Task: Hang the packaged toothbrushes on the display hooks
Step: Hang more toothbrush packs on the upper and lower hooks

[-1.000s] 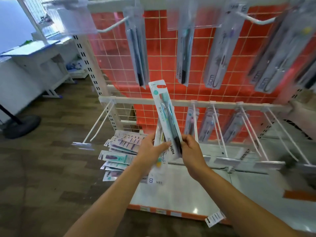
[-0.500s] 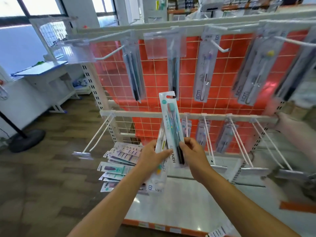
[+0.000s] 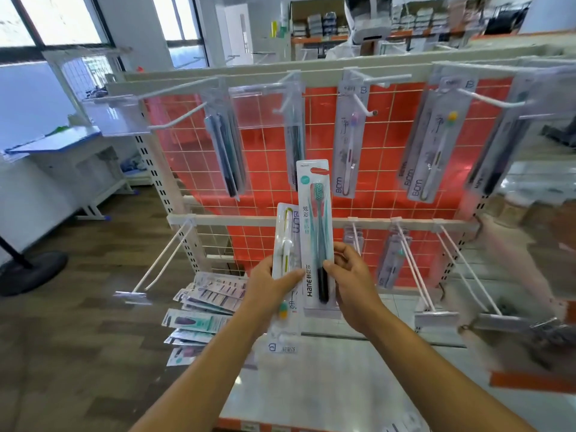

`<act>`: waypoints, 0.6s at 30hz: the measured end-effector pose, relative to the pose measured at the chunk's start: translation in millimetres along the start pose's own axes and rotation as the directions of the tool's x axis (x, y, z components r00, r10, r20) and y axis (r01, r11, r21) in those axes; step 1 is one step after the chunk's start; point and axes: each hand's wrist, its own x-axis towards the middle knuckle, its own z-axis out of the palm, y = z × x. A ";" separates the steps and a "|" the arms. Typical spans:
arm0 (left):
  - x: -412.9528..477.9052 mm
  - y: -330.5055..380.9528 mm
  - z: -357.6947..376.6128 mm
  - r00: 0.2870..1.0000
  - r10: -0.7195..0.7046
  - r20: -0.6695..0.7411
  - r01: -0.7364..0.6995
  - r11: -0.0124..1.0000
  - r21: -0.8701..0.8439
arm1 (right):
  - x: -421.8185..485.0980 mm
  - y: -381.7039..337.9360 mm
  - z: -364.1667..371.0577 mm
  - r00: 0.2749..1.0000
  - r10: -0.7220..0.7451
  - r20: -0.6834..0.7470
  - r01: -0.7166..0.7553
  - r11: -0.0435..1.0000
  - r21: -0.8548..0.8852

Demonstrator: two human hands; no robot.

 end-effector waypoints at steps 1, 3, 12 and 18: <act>-0.1 0.0 -1.6 1.000 0.008 0.001 -0.008 1.000 0.000 | -0.2 -0.8 1.0 1.000 -0.006 0.008 0.006 1.000 0.007; 0.2 -0.2 -5.8 1.000 0.028 -0.004 -0.027 0.999 0.043 | -0.3 -0.7 5.4 1.000 -0.019 0.012 0.019 1.000 0.010; 20.7 11.1 -34.6 0.997 0.056 0.058 -0.052 0.996 -0.076 | 10.4 -19.9 46.6 0.975 -0.219 0.028 0.221 0.972 -0.082; 42.2 26.7 -49.3 0.997 0.071 0.043 -0.063 0.984 -0.164 | 16.0 -37.5 71.2 0.940 -0.332 0.077 0.338 0.937 -0.088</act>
